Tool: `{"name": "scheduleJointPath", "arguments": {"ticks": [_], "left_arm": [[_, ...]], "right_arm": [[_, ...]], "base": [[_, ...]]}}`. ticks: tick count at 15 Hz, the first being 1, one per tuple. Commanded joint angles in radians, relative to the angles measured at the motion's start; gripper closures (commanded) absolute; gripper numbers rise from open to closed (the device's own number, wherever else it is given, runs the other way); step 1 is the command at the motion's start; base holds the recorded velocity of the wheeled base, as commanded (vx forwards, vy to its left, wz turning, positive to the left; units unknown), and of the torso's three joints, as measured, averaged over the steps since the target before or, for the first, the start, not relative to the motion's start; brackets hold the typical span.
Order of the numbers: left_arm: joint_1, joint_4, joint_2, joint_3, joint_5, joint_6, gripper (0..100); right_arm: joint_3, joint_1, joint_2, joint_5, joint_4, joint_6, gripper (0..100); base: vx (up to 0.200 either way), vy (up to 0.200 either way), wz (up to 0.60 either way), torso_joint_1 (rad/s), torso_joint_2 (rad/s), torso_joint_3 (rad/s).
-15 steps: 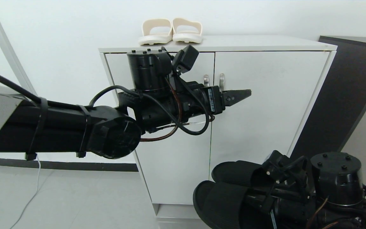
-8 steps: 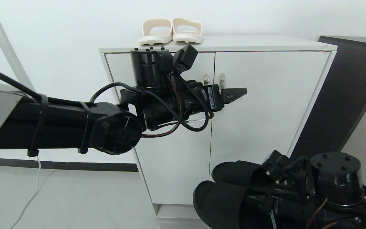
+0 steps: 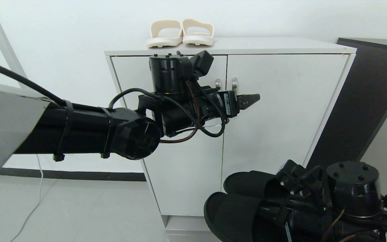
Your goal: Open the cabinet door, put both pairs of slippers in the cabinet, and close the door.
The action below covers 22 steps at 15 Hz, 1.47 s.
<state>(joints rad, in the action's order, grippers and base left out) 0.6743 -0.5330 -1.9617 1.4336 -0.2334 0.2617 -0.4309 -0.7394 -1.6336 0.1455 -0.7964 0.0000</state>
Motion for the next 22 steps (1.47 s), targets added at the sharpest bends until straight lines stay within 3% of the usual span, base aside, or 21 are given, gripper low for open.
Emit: {"name": "scheduleJointPath", "arguments": {"ticks": [1, 11, 12, 22], "left_arm": [[-0.001, 0.004, -0.019, 0.019, 0.0, 0.001, 0], [-0.012, 0.071, -0.072, 0.125, 0.0, 0.002, 0], [-0.012, 0.071, -0.072, 0.123, 0.0, 0.002, 100], [-0.004, 0.059, -0.005, 0.03, 0.0, 0.001, 100]], "right_arm": [[0.0, -0.005, -0.008, 0.0, -0.001, 0.0, 100], [0.0, -0.005, -0.006, 0.0, -0.001, 0.0, 100], [0.0, -0.006, -0.006, 0.0, -0.001, 0.0, 100], [0.017, -0.038, -0.006, 0.003, 0.0, 0.0, 100]], "base": [[0.0, 0.0, 0.0, 0.0, 0.0, 0.0], [0.0, 0.0, 0.0, 0.0, 0.0, 0.0], [0.0, 0.0, 0.0, 0.0, 0.0, 0.0], [0.0, 0.0, 0.0, 0.0, 0.0, 0.0]]}}
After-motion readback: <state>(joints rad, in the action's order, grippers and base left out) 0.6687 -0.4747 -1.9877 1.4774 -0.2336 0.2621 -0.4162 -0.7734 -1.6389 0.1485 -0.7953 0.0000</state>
